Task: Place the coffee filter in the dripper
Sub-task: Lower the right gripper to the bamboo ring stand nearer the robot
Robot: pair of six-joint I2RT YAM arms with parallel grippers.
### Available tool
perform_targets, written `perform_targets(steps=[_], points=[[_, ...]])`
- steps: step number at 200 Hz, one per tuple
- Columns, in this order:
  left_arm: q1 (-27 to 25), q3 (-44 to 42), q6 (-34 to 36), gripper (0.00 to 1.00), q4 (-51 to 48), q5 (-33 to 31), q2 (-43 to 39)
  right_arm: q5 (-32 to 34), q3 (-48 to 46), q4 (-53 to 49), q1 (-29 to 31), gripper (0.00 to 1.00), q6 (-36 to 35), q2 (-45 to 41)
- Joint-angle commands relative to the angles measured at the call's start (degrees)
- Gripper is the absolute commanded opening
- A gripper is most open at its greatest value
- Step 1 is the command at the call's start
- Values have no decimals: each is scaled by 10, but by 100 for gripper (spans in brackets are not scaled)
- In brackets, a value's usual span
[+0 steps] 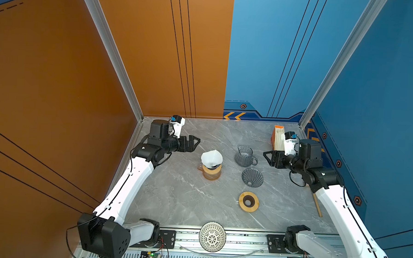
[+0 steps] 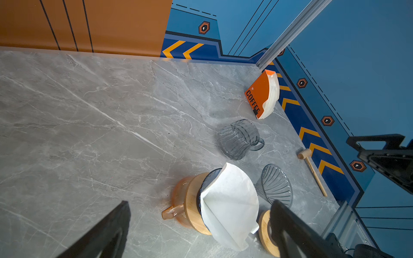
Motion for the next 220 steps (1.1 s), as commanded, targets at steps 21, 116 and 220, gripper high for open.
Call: perform_targets(steps=[21, 116, 220], points=[[-9, -19, 15, 98, 7, 20, -11, 6, -28, -199, 4, 67, 129, -35], [-18, -75, -7, 98, 29, 17, -49, -66, -236, -149, 43, 59, 263, -108], [-21, -64, 0, 98, 17, 18, -21, -26, -423, 90, 128, 54, 430, -157]])
